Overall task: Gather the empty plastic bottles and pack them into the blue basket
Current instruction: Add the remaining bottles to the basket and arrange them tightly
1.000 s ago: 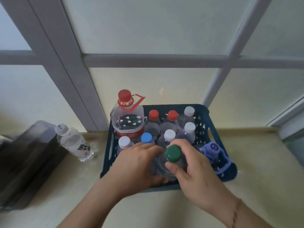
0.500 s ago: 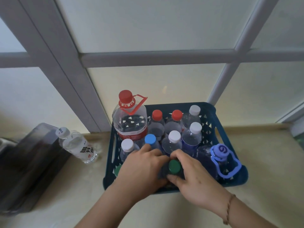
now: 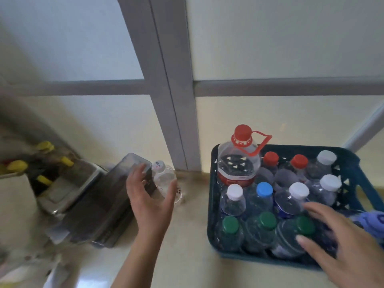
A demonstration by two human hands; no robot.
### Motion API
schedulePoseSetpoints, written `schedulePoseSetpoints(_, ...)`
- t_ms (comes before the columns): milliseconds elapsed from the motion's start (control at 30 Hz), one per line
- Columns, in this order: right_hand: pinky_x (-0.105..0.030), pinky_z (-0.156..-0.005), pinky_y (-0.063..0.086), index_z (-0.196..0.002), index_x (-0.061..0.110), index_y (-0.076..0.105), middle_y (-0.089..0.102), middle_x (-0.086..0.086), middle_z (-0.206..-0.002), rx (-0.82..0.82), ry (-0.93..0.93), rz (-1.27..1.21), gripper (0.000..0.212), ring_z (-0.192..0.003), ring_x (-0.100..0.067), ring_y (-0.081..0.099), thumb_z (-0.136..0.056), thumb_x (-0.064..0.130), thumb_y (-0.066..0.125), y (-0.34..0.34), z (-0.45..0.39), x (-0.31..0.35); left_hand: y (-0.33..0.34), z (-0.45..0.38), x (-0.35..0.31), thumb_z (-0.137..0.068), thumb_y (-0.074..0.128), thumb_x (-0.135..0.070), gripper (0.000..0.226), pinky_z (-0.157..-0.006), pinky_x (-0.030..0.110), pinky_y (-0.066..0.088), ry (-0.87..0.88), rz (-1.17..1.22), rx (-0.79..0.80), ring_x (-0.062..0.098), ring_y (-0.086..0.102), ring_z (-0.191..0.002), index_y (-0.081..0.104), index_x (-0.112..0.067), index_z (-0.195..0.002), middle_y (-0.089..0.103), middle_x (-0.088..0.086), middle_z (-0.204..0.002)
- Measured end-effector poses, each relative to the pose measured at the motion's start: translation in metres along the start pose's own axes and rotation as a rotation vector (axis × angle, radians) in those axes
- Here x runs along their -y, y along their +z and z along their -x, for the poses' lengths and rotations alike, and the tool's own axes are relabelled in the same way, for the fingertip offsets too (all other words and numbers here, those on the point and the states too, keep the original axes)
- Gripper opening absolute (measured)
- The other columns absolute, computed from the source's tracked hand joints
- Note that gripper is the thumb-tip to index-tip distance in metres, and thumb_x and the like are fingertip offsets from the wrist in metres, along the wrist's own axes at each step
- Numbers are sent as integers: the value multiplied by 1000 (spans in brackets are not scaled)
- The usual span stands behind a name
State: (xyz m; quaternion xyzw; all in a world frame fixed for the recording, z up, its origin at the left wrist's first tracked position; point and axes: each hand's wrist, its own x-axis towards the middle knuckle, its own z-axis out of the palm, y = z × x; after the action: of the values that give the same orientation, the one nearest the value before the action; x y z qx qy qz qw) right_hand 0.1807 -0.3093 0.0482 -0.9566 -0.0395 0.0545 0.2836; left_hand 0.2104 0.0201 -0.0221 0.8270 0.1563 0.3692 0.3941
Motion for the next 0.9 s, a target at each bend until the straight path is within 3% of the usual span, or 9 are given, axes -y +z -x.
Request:
schedulePoseSetpoints(100,-15,-91,47,-118,64,44,60,35,-115,-81,-45,-111,58,-99,-13,68,-67,55,69,-6,7,13,14,-16,37,-64,92,-39,104,-106,41,46,-300,-87,228,22,49,-129,29,-27,-146,44,2,-145)
schedulePoseSetpoints(233,-12,-95,42,-119,57,49,63,30,-113,-140,-116,-187,60,-95,-6,66,-64,80,54,-14,13,34,32,-21,51,-68,88,-35,81,-87,37,51,-377,-83,334,26,63,-109,43,-24,-135,64,2,-119)
schedulePoseSetpoints(367,6,-85,39,-117,50,53,59,32,-114,-257,-221,-173,51,-103,10,59,-68,59,59,-22,25,52,30,-18,44,-71,90,-27,71,-83,30,47,-407,-26,276,23,65,-98,52,-22,-130,68,4,-109)
schedulePoseSetpoints(533,1,-80,44,-116,46,57,60,30,-117,-396,-315,-156,46,-100,10,61,-71,52,62,-48,36,55,6,-22,-8,-66,92,-33,71,-83,40,54,-248,-79,139,32,68,-94,52,-24,-125,71,10,-108)
schedulePoseSetpoints(633,-4,-78,50,-115,46,59,63,28,-120,-436,-322,-256,46,-103,6,64,-70,56,62,-82,36,60,-17,-36,-62,-61,94,-34,81,-87,18,54,-76,96,23,18,66,-96,49,-25,-127,66,6,-118)
schedulePoseSetpoints(667,-14,-77,56,-114,46,60,65,24,-121,-440,-338,-333,44,-106,1,65,-71,55,63,-95,34,61,-22,-40,-84,-58,94,-38,86,-90,20,53,0,146,42,14,65,-101,48,-25,-130,64,1,-124)
schedulePoseSetpoints(733,-33,-81,60,-112,43,60,68,14,-120,-432,-421,-485,39,-112,-12,66,-74,48,68,-122,28,64,-26,-46,-130,-53,98,-45,102,-94,42,55,172,185,143,17,63,-115,44,-30,-138,60,-5,-133)
schedulePoseSetpoints(833,-33,-83,59,-118,41,56,67,7,-121,-378,-555,-558,46,-114,-17,66,-75,48,73,-163,18,69,-19,-34,-216,-56,98,-43,94,-87,45,57,445,277,266,17,65,-113,44,-44,-133,61,-13,-129)
schedulePoseSetpoints(900,-33,-81,59,-125,41,51,65,7,-123,-302,-583,-555,58,-114,-15,66,-72,49,74,-185,10,69,-1,-21,-264,-64,89,-49,87,-83,46,58,623,279,325,18,67,-108,43,-34,-136,62,-13,-123)
